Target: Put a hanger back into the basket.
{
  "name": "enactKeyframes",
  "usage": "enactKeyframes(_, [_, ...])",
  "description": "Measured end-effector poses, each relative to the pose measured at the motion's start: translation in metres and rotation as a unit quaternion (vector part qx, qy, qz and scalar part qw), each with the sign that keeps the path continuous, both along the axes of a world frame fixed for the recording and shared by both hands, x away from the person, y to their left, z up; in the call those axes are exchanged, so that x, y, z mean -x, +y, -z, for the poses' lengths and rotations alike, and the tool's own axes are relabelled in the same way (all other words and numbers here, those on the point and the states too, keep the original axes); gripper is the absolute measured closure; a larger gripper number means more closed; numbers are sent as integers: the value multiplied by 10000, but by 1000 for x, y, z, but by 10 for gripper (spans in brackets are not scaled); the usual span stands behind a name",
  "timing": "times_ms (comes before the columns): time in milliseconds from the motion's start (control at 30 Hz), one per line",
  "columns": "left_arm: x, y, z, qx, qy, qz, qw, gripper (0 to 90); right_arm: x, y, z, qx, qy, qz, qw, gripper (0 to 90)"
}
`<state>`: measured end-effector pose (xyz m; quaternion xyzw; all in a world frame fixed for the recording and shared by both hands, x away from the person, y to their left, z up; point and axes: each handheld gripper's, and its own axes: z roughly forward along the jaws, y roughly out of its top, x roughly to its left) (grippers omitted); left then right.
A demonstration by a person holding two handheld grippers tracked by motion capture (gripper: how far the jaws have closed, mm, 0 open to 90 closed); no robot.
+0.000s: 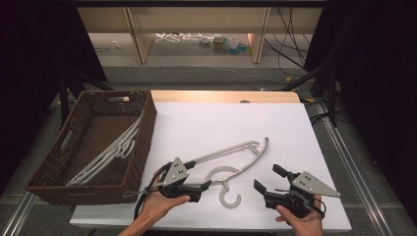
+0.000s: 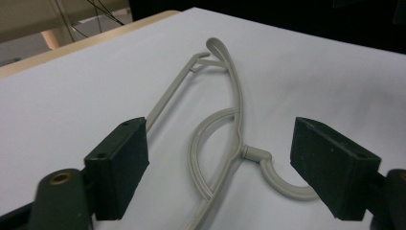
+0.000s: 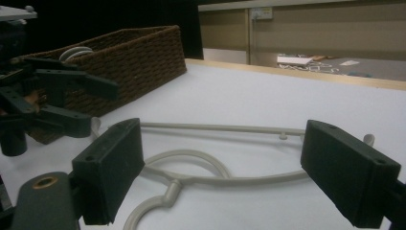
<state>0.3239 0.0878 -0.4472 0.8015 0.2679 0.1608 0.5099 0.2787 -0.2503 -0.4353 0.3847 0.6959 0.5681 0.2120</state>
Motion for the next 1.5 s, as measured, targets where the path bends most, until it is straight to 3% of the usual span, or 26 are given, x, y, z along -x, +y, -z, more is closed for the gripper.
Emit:
enactKeyframes(67, [-3,-5,2,-190,42,86,9998,212,0,1,0,17,-9,-9,10000,155])
enactKeyframes(133, [-7,-11,6,-427,217,336,9983,229,-1,3,1,-64,-48,-55,10000,155])
enactKeyframes(200, [-10,-17,11,-772,210,392,9960,244,0,3,0,2,-24,-56,10000,155])
enactKeyframes(300, [-18,-24,18,-1311,486,511,9889,255,-1,3,0,-34,-34,-55,10000,155])
enactKeyframes(400, [-25,-27,22,-1715,595,549,9819,277,-1,2,0,-29,-17,-74,10000,156])
enactKeyframes(467, [-29,-28,22,-1890,556,573,9787,305,0,2,0,-31,31,-86,10000,155])
enactKeyframes(533, [-32,-29,22,-2054,753,689,9734,320,-1,2,0,-35,28,-84,10000,156])
enactKeyframes(600, [-33,-29,22,-2210,708,656,9705,356,-1,2,0,-28,11,-82,10000,155])
enactKeyframes(667, [-35,-28,22,-2406,802,734,9645,358,-1,3,1,-11,-1,-87,10000,155])
enactKeyframes(767, [-39,-27,23,-2494,805,712,9624,357,-2,3,0,-27,-82,-71,9999,155])
enactKeyframes(800, [-40,-27,24,-2533,837,740,9609,378,-1,3,0,-39,-9,-85,10000,155])
enactKeyframes(833, [-42,-27,25,-2625,880,813,9575,398,-2,4,1,-46,-71,-68,9999,155])
enactKeyframes(867, [-42,-27,26,-2618,927,799,9573,406,-2,4,1,-67,-75,-81,9999,155])
enactKeyframes(900, [-43,-28,27,-2657,996,859,9550,415,-2,4,1,-41,-82,-71,9999,156])
enactKeyframes(967, [-44,-28,26,-2635,1009,898,9552,464,-1,3,0,-26,-58,-85,9999,155])
enactKeyframes(1033, [-44,-30,26,-2636,1100,1019,9529,534,-1,3,0,-15,-4,-88,10000,156])
enactKeyframes(1167, [-46,-34,24,-2777,1269,1191,9448,648,-1,3,0,-25,-9,-83,10000,155])
enactKeyframes(1200, [-47,-35,23,-2826,1317,1191,9427,651,-1,3,0,77,38,-64,9999,156])
enactKeyframes(1233, [-49,-36,23,-2829,1377,1202,9416,654,-2,4,1,-71,-72,-104,9999,155])
enactKeyframes(1300, [-54,-37,22,-2865,1548,1258,9371,651,-1,3,0,52,26,-75,10000,156])
enactKeyframes(1400, [-58,-37,21,-2844,1652,1294,9355,663,-1,4,0,65,-2,-60,10000,156])
enactKeyframes(1467, [-59,-37,21,-2859,1640,1312,9349,688,-2,5,2,-81,-73,-101,9999,156])
enactKeyframes(1500, [-59,-37,21,-2857,1665,1309,9346,703,-1,3,0,40,-11,-67,10000,156])
